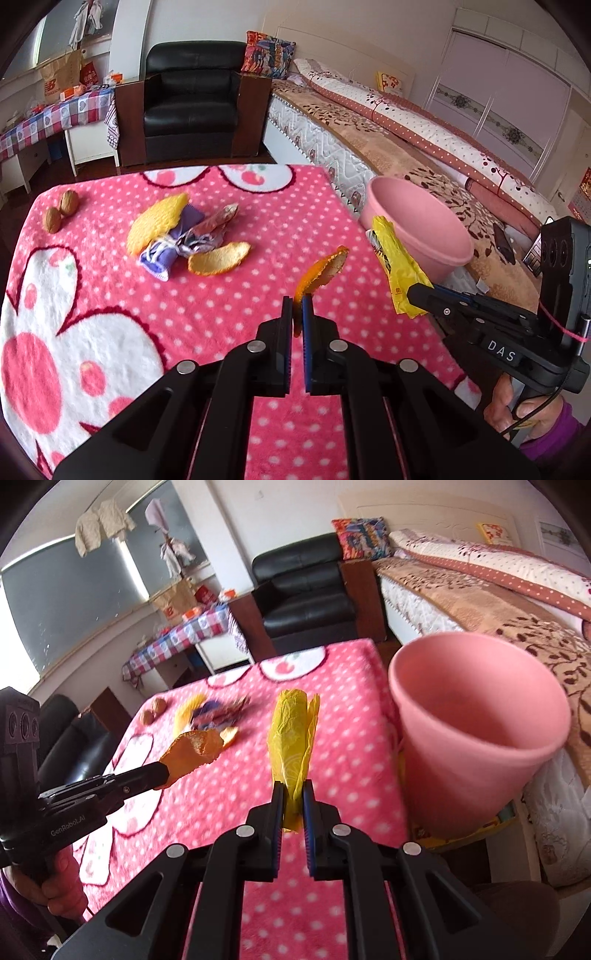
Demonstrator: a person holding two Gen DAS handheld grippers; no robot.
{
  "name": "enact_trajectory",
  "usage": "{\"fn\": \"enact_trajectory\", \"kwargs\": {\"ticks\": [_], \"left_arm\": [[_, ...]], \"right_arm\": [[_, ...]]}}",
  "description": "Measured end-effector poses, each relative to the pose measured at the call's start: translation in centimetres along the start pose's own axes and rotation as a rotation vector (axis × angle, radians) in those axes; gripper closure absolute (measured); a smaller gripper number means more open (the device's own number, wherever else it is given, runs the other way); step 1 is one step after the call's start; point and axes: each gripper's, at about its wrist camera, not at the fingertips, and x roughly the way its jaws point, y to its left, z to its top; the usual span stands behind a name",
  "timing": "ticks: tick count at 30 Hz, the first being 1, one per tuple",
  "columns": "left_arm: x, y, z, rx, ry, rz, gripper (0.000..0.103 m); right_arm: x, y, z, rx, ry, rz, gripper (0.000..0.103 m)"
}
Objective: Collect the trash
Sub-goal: 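Carry the orange peel and yellow bag over the pink bucket with both tools, then open both tools to drop the peel and yellow bag into the bucket, then move both tools back over the table toward the purple cloth and yellow net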
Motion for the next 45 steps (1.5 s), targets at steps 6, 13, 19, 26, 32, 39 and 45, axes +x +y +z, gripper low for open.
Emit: {"fn": "enact_trajectory", "kwargs": {"ticks": [6, 13, 19, 26, 32, 39, 45], "left_arm": [[1.2, -4.1, 3.2, 0.052, -0.049, -0.057, 0.099], [4.7, -9.4, 5.6, 0.132, -0.038, -0.116, 0.099], [8.4, -12.3, 6.6, 0.157, -0.002, -0.142, 0.099], [12.2, -14.6, 7.3, 0.188, 0.031, -0.144, 0.099], [14.2, -15.4, 7.0, 0.207, 0.038, -0.127, 0.099], [15.2, -15.5, 6.7, 0.198, 0.068, -0.145, 0.084], [14.3, -15.4, 6.8, 0.197, 0.048, -0.149, 0.070]], "right_arm": [[-2.5, -4.3, 2.7, 0.081, -0.096, -0.079, 0.094], [-3.7, -9.7, 4.6, 0.181, -0.160, -0.155, 0.093], [-3.1, -13.1, 5.4, 0.211, -0.176, -0.210, 0.093], [-1.6, -16.0, 5.0, 0.255, -0.166, -0.234, 0.093], [-0.9, -17.0, 4.9, 0.269, -0.169, -0.259, 0.091], [-0.5, -17.3, 4.7, 0.273, -0.164, -0.270, 0.082], [-0.7, -17.1, 4.6, 0.277, -0.162, -0.280, 0.076]]}}
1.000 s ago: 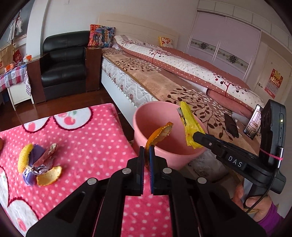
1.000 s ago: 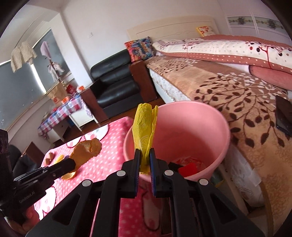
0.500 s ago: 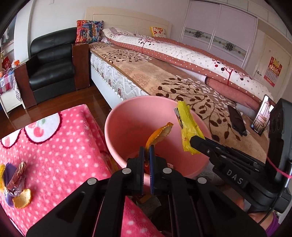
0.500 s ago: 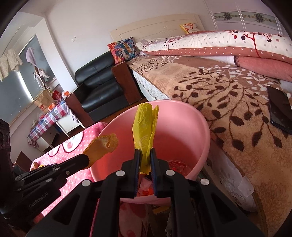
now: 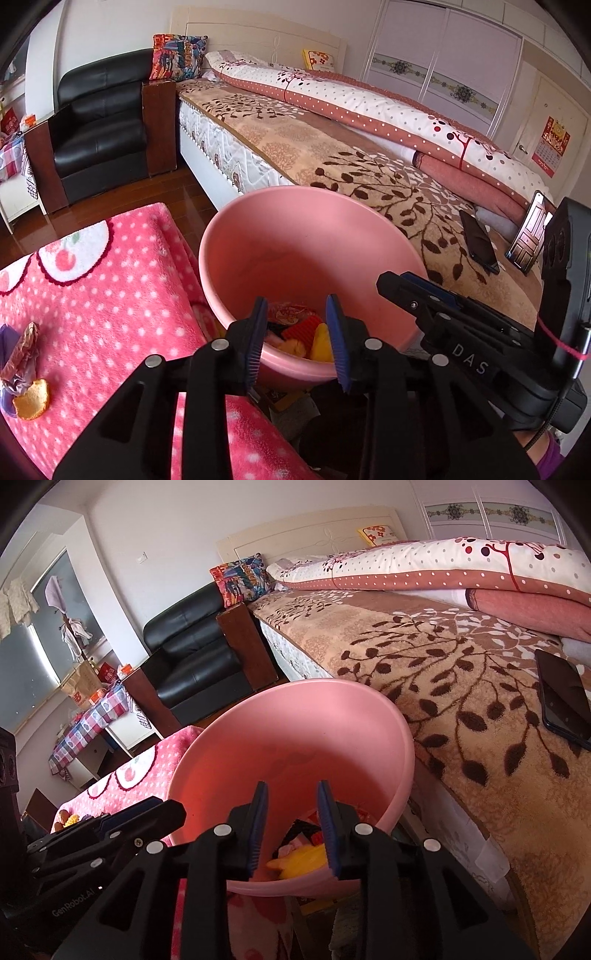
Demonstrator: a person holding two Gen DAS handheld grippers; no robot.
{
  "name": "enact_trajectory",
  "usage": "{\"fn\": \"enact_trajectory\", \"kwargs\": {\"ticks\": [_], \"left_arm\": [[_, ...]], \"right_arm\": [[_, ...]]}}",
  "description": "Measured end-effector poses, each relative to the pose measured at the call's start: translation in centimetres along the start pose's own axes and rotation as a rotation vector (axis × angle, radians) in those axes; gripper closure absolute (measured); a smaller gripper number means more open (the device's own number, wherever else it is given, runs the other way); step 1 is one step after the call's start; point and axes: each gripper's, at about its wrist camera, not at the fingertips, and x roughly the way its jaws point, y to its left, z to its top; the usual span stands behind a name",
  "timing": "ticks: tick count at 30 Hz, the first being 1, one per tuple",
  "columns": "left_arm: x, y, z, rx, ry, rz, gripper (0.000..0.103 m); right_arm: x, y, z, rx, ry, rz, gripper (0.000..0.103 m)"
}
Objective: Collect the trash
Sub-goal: 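Move both tools back over the table toward the purple cloth and yellow net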
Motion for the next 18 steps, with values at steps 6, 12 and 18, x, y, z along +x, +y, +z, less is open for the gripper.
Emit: {"fn": "enact_trajectory", "kwargs": {"ticks": [6, 12, 18], "left_arm": [[-1.9, 0.2, -0.5, -0.008, -0.033, 0.017, 0.070], [-4.7, 1.8, -1.8, -0.046, -0.054, 0.063, 0.070], [-8.2, 4.5, -4.6, -0.070, -0.074, 0.127, 0.070]], "right_arm": [[-1.6, 1.4, -0.4, -0.012, -0.011, 0.018, 0.073], [-3.3, 4.3, -1.9, -0.049, -0.007, 0.063, 0.060], [-3.2, 8.5, -4.7, -0.091, 0.059, 0.122, 0.059]]}}
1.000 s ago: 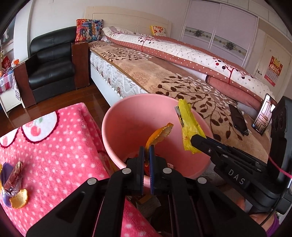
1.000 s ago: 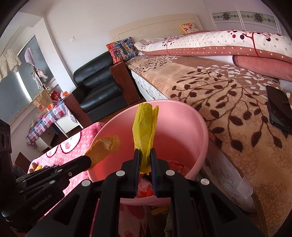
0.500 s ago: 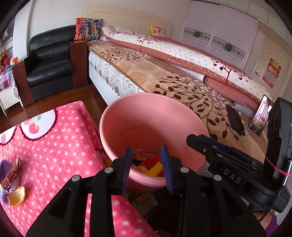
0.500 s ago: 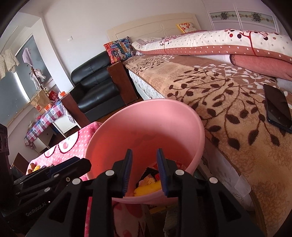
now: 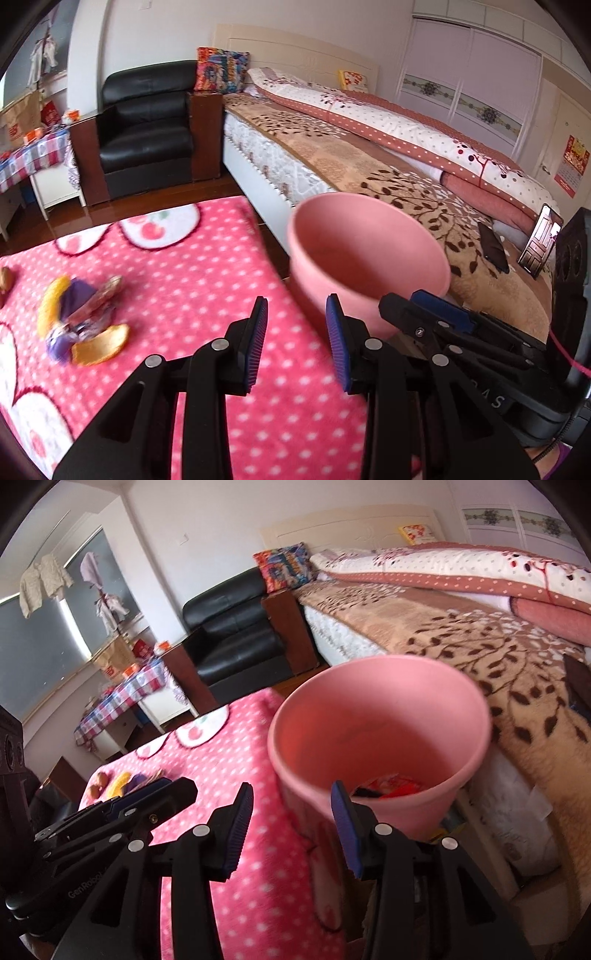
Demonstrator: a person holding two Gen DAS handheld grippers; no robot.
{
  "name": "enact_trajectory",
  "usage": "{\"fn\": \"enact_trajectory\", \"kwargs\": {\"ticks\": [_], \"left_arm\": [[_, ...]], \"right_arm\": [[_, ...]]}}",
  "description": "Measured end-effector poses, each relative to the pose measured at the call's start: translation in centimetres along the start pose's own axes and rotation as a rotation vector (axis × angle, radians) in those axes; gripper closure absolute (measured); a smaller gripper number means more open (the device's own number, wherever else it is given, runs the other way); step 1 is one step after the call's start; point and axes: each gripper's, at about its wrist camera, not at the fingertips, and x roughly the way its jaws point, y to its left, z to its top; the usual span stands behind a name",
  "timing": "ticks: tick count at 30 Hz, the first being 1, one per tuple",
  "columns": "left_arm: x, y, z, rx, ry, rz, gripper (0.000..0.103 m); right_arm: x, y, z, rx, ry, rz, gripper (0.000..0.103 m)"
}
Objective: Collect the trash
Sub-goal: 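Move both tools back over the table toward the purple cloth and yellow net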
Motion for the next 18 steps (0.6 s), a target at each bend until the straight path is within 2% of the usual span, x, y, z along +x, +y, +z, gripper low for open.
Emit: {"fn": "enact_trajectory", "kwargs": {"ticks": [5, 11, 18], "left_arm": [[-2.9, 3.2, -2.4, -0.014, -0.019, 0.073, 0.070], [-5.6, 7.3, -5.3, -0.051, -0.039, 0.167, 0.070], [-7.2, 11.5, -7.5, -0.135, -0.034, 0.225, 0.070]], "right_arm": [[1.6, 4.2, -2.2, -0.055, 0.075, 0.057, 0.059], [2.9, 8.4, -4.1, -0.136, 0.110, 0.099, 0.059], [4.2, 11.1, -4.4, -0.175, 0.124, 0.114, 0.060]]}}
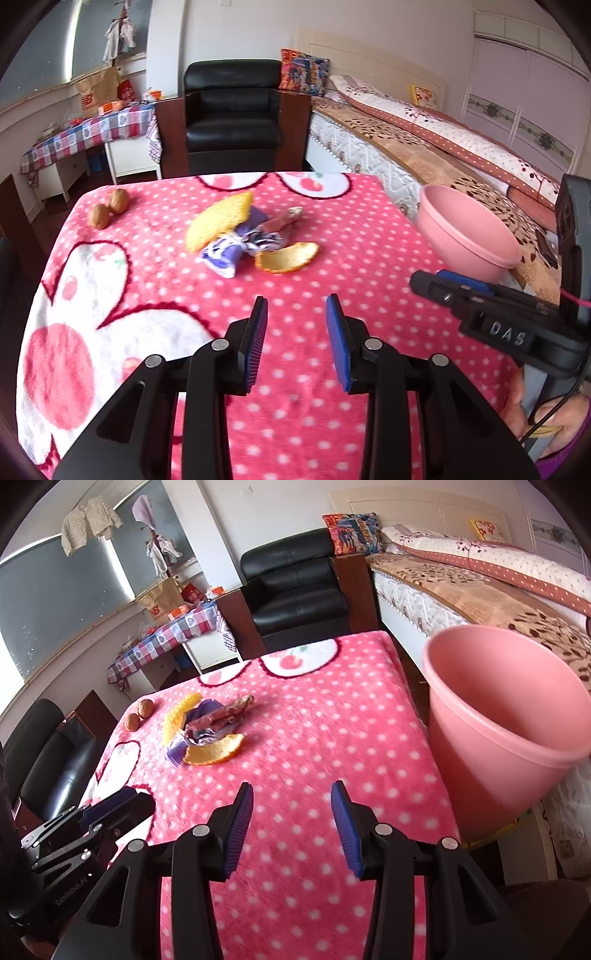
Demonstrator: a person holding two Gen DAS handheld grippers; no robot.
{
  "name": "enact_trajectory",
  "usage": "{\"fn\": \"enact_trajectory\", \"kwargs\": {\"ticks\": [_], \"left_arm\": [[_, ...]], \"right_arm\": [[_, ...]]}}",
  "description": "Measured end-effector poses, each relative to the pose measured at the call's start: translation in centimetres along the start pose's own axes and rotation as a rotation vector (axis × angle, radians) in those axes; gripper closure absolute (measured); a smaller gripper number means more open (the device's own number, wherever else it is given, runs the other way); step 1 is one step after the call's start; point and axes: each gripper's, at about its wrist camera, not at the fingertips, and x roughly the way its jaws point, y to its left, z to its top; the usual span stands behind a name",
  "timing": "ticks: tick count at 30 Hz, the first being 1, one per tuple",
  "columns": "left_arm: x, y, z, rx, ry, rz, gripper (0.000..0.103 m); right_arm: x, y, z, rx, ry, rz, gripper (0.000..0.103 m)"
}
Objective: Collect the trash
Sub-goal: 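Move both tools back over the table toward the purple cloth and yellow net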
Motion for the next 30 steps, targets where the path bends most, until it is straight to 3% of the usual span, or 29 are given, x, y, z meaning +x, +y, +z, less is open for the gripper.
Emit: {"fn": "enact_trajectory", "kwargs": {"ticks": [6, 8, 13, 22, 30], "left_arm": [[0.0, 2.3, -0.9, -0.046, 0.005, 0.026, 0.070], [0.4, 2.8, -1.4, -0.049, 0.021, 0.032, 0.070], [1.6, 3.3, -2.2, -0.074, 0.086, 0.018, 0.070], [2.3, 4.4, 1.7, -0.105, 0.037, 0.048, 0.070], [6.6, 5.2, 3.3, -0.188, 0.107, 0.094, 0.070]], "right_arm": [[1.2, 1.6, 0.1, -0.029, -0.006, 0.023, 0.060], [1.8, 1.5, -0.1, -0.022, 0.029, 0.024, 0.060], [1.7, 0.7, -0.2, 0.019, 0.019, 0.056, 0.060], [2.0, 0.3, -0.1, 0.039, 0.041, 0.085, 0.060], [1.8, 0.0, -0.1, 0.049, 0.028, 0.108, 0.060]]}}
